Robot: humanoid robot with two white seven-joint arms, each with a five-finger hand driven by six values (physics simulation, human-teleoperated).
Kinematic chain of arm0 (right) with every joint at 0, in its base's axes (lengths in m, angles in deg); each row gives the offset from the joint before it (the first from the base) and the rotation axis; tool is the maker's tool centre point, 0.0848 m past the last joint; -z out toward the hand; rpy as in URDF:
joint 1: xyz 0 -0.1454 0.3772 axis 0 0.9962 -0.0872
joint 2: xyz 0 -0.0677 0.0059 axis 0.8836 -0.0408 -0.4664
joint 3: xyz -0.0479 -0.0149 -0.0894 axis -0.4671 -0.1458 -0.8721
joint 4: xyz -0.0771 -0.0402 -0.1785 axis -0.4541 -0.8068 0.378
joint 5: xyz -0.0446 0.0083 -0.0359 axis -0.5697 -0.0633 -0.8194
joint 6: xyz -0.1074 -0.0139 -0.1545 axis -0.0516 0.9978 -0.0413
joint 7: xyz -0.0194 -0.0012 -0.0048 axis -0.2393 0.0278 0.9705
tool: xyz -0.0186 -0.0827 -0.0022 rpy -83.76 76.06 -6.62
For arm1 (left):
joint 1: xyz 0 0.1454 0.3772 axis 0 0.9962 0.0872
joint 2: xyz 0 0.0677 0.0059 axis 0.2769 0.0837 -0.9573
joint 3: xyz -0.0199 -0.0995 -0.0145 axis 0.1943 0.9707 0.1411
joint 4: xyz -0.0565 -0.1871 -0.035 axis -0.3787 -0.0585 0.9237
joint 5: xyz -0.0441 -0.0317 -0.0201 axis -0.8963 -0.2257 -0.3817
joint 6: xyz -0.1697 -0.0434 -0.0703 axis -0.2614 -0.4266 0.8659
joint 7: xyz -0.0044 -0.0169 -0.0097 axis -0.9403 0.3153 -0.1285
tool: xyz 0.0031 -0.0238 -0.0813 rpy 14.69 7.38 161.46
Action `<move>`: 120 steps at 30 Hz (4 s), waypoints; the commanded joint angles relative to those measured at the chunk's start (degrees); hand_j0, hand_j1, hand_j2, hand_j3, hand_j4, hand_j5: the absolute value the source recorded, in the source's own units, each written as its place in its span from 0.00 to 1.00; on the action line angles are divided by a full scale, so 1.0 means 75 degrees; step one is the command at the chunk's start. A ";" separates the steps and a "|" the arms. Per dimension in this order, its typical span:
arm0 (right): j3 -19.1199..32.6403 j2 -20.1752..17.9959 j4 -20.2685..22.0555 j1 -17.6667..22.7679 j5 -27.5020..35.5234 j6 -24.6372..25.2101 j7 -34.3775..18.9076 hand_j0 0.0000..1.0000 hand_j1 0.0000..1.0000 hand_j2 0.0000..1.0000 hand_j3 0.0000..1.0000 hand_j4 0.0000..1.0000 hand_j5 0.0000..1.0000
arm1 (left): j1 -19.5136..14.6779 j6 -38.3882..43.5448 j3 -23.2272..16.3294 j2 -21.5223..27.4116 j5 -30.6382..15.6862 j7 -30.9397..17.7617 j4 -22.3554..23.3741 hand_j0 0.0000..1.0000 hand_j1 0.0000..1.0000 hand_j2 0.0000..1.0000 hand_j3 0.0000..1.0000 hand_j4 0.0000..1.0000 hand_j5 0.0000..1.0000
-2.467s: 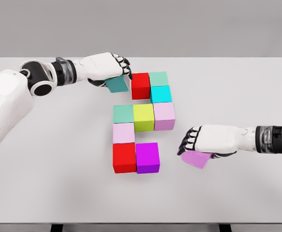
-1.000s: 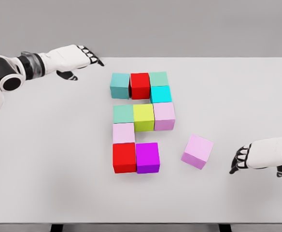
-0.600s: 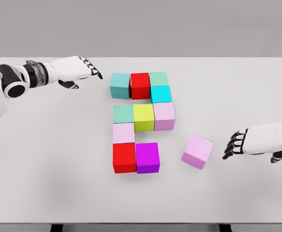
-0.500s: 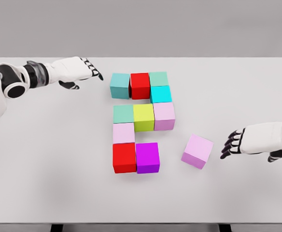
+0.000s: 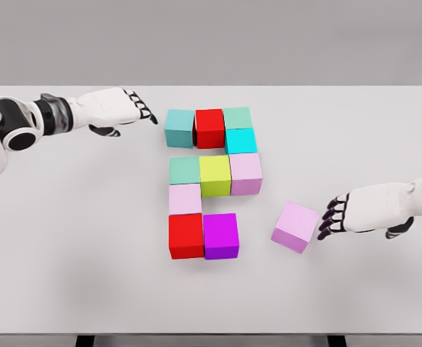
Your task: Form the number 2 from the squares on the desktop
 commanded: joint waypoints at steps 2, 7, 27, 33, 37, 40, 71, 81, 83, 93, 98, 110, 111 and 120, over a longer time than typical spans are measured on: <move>0.0010 0.0115 -0.0010 0.0000 0.0021 0.0014 0.0001 0.98 0.98 0.98 0.98 0.98 0.98 | 0.0047 0.0012 -0.0039 0.0078 -0.0049 0.0006 -0.0267 0.82 0.82 0.82 0.82 0.82 0.82; -0.0002 0.0162 -0.0021 0.0011 0.0021 0.0014 0.0001 0.98 0.98 0.98 0.98 0.98 0.98 | 0.0094 0.0012 -0.0051 0.0114 -0.0049 0.0006 -0.0408 0.83 0.83 0.83 0.83 0.83 0.83; 0.0232 0.0689 -0.0736 0.0011 0.0021 0.0014 0.0001 0.97 0.97 0.97 0.97 0.97 0.97 | 0.0363 0.0012 -0.0086 0.0384 -0.0049 0.0006 -0.1017 0.83 0.83 0.83 0.83 0.83 0.83; 0.0244 0.0900 -0.0783 0.0000 0.0020 0.0014 0.0001 0.97 0.97 0.97 0.97 0.97 0.97 | 0.0387 0.0012 -0.0098 0.0407 -0.0048 0.0006 -0.1181 0.83 0.83 0.83 0.83 0.83 0.83; 0.0420 0.0889 -0.0923 0.0000 0.0009 0.0014 0.0001 0.97 0.97 0.97 0.97 0.97 0.97 | 0.0469 0.0012 -0.0086 0.0477 -0.0049 0.0006 -0.1228 0.83 0.83 0.83 0.83 0.83 0.83; 0.0584 0.0912 -0.1169 0.0000 0.0009 0.0014 0.0001 0.97 0.97 0.97 0.97 0.97 0.97 | 0.0480 0.0012 -0.0086 0.0477 -0.0037 0.0006 -0.1333 0.83 0.83 0.83 0.83 0.83 0.83; 0.0502 0.0561 -0.0151 0.0164 -0.0026 0.0014 0.0001 0.97 0.97 0.97 0.97 0.97 0.97 | 0.0656 0.0012 -0.0075 0.0583 -0.0037 0.0006 -0.1779 0.84 0.84 0.84 0.84 0.84 0.84; 0.0490 0.0361 0.0014 0.0234 -0.0003 0.0014 0.0001 0.97 0.97 0.97 0.97 0.97 0.97 | 0.0516 0.0012 -0.0063 0.0548 -0.0013 0.0006 -0.0947 0.84 0.84 0.84 0.84 0.84 0.84; 0.0514 0.0349 -0.0009 0.0234 -0.0026 0.0014 0.0001 0.97 0.97 0.97 0.97 0.97 0.97 | 0.0457 0.0012 -0.0086 0.0454 0.0022 -0.0006 -0.0818 0.84 0.84 0.84 0.84 0.84 0.84; 0.0607 0.0912 -0.0689 0.0234 -0.0038 0.0014 0.0001 0.97 0.97 0.97 0.97 0.97 0.97 | 0.0375 0.0012 -0.0098 0.0114 0.0080 -0.0017 -0.0677 0.85 0.85 0.85 0.85 0.85 0.85; 0.0607 0.1064 -0.0724 0.0234 -0.0120 0.0014 0.0001 0.97 0.97 0.97 0.97 0.97 0.97 | 0.0375 0.0012 -0.0180 0.0102 0.0080 -0.0017 -0.0689 0.85 0.85 0.85 0.85 0.85 0.85; 0.0584 0.1135 -0.0455 0.0234 -0.0155 0.0014 0.0001 0.97 0.97 0.97 0.97 0.97 0.97 | 0.0434 0.0012 -0.0168 0.0055 0.0045 -0.0087 -0.0794 0.85 0.85 0.85 0.85 0.85 0.85; 0.0584 0.1123 -0.0385 0.0234 -0.0155 0.0014 0.0001 0.97 0.97 0.97 0.97 0.97 0.97 | 0.0445 0.0012 -0.0157 0.0055 0.0045 -0.0111 -0.0806 0.85 0.85 0.85 0.85 0.85 0.85; 0.0584 0.1135 -0.0150 0.0234 -0.0155 0.0014 0.0001 0.97 0.97 0.97 0.97 0.97 0.97 | 0.0410 0.0012 0.0206 0.0383 -0.0049 -0.0076 -0.0783 0.88 0.88 0.88 0.88 0.88 0.88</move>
